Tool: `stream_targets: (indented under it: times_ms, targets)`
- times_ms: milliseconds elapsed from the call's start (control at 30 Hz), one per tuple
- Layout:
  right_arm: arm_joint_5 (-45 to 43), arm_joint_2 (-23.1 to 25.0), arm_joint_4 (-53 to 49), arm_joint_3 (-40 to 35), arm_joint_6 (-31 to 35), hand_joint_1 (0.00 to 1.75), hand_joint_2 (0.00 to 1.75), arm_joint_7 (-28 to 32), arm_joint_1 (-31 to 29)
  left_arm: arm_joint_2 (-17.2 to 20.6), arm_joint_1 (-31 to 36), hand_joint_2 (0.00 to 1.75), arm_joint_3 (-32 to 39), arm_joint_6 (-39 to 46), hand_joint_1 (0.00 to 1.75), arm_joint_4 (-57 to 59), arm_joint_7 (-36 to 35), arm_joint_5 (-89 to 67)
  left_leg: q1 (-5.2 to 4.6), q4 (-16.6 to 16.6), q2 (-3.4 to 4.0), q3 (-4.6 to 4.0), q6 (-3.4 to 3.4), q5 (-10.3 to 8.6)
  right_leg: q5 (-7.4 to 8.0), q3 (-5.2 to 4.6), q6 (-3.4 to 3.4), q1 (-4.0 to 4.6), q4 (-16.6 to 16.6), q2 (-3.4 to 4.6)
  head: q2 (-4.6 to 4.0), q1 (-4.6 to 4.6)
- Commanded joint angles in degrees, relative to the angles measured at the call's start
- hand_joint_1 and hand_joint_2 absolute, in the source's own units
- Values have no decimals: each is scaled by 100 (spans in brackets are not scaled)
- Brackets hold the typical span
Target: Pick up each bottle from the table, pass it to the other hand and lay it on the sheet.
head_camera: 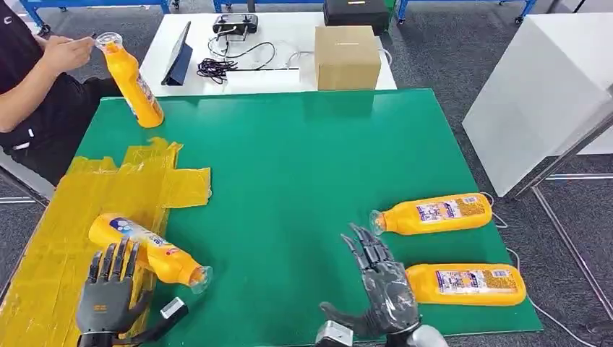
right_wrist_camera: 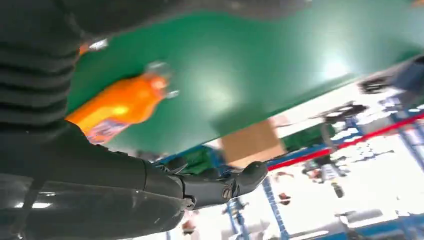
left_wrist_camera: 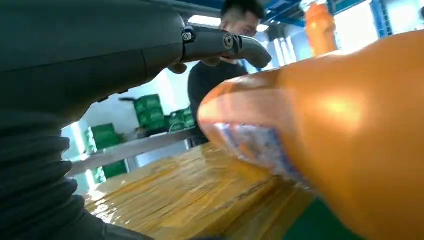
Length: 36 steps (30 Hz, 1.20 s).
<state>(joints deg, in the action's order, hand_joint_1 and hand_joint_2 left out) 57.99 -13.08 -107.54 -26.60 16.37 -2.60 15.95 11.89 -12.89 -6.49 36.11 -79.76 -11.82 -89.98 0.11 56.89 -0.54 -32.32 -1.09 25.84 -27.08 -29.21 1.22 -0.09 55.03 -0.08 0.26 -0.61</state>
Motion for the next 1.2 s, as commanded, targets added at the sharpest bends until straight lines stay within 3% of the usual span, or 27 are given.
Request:
stream_targets:
  times_ms: [33,100,167,300,367,467,567,700,933,1200]
  targets:
    - [196,-721,-963,1181,161,0,175,-214,1027,-1495,-526,0,1575,389,0,-1068,1440,376,-7,7,-2,-8,-12,12,-6,-5,9,-7,1,-4,0,0]
    - [296,-702,-1096,1294,148,0,175,-251,1217,-2028,-502,0,2042,389,0,-1467,2329,1340,-3,17,-1,2,-14,28,-17,12,14,-5,-2,-8,0,0]
    - [635,-682,-1329,1365,191,0,175,-482,1569,-2444,-536,0,2274,202,0,-2039,3365,3386,-8,18,-16,-15,-21,23,-14,-7,13,-11,-1,-22,0,0]
    - [1281,-739,-1751,1579,355,0,175,-1145,2190,-3189,-723,0,2599,-1499,0,-3438,4403,6454,-6,29,-9,-25,-30,38,-18,-20,9,-8,8,-15,0,2]
    - [1393,-701,-1775,1829,251,0,175,-1290,2322,-3189,-908,0,2455,-2033,0,-3776,4367,7383,-7,27,-4,-32,-30,35,-14,-30,9,-9,8,-10,0,2]
    - [1297,-697,-1688,1934,216,0,175,-1224,2246,-3189,-927,0,2395,-2137,0,-3832,4363,7505,-11,12,10,-20,-26,35,-10,-24,10,-11,-3,4,0,2]
    - [1207,-447,-1360,2403,-75,0,175,-928,2147,-3189,-1013,0,2261,-3489,0,-3722,3932,8384,-10,5,11,-8,-20,37,-15,-13,22,-10,-9,7,0,4]
    - [1330,-161,-958,2702,-306,0,175,-538,1874,-3189,-1084,0,1909,-3655,0,-3708,3905,8336,-6,-2,9,9,-20,35,-14,-2,22,-7,-21,1,0,4]
    - [1341,-137,-937,2681,-315,0,175,-530,1844,-3189,-1079,0,1905,-3658,0,-3720,3904,8336,0,-6,10,27,-16,42,-19,29,19,-3,-28,2,0,2]
    - [1389,-160,-770,2689,-569,0,175,-497,1756,-3189,-1098,0,1895,-3949,0,-3699,3809,8447,-8,-1,11,1,-21,34,-14,-4,20,-11,-13,4,0,4]
